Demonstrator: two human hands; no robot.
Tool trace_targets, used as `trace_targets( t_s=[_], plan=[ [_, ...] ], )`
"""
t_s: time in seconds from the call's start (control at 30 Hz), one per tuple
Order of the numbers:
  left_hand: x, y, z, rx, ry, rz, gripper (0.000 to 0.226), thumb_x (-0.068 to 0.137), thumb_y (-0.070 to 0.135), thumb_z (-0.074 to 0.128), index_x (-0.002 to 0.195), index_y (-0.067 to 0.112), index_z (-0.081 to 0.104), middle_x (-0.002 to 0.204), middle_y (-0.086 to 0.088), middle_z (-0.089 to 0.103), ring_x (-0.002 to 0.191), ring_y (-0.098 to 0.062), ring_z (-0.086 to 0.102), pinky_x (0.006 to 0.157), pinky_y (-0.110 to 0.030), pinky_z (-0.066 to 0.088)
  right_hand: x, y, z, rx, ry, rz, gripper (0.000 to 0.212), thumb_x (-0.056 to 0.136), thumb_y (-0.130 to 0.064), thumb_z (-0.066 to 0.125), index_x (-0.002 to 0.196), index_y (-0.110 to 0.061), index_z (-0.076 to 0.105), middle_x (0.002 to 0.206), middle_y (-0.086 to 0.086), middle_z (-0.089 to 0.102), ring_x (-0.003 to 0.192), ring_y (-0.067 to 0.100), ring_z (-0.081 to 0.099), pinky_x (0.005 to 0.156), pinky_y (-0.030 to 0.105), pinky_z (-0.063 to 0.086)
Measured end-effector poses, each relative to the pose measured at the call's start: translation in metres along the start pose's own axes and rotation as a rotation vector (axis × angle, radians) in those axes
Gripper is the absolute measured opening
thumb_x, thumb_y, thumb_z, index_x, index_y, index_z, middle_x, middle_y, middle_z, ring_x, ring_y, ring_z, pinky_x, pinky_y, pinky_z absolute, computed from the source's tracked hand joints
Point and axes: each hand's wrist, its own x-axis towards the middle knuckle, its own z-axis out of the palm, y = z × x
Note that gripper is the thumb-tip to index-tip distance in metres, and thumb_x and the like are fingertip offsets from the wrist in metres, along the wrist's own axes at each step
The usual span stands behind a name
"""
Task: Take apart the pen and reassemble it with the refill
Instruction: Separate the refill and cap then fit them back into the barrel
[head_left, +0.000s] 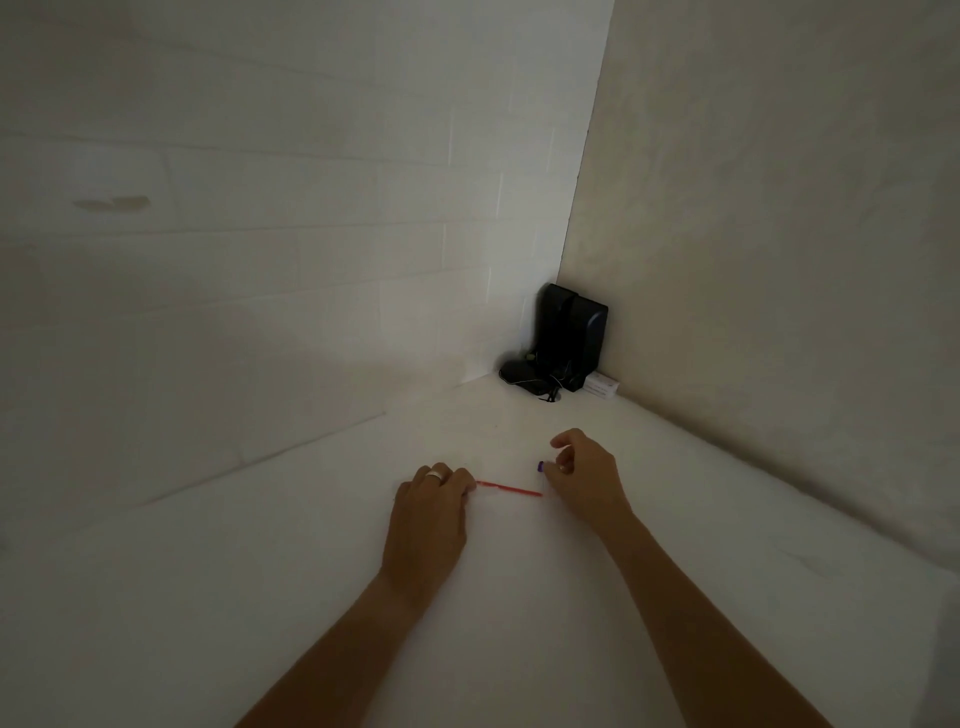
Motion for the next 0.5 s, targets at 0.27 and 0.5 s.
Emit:
trace_targets(
  t_s=[0.27, 0.5],
  plan=[
    [-0.005, 0.009, -0.010, -0.036, 0.020, 0.098, 0.017, 0.092, 0.007, 0.055, 0.096, 0.021, 0.064, 0.091, 0.004, 0.063, 0.083, -0.017, 0.057, 0.076, -0.031, 0.044, -0.080, -0.031, 0.007, 0.040, 0.096, -0.367, 0.012, 0.093, -0.019, 0.059, 0.102, -0.021, 0.068, 0.096, -0.011, 0.062, 0.076, 0.000, 0.056, 0.069, 0.006, 0.040],
    [-0.015, 0.004, -0.026, -0.063, -0.008, 0.097, 0.020, 0.090, 0.003, 0.057, 0.094, 0.021, 0.064, 0.089, 0.006, 0.063, 0.082, -0.014, 0.058, 0.075, -0.030, 0.046, -0.089, -0.027, 0.015, 0.089, 0.063, -0.383, 0.006, 0.090, -0.016, 0.065, 0.087, -0.019, 0.069, 0.080, -0.005, 0.067, 0.070, 0.004, 0.057, 0.067, 0.007, 0.039]
  ],
)
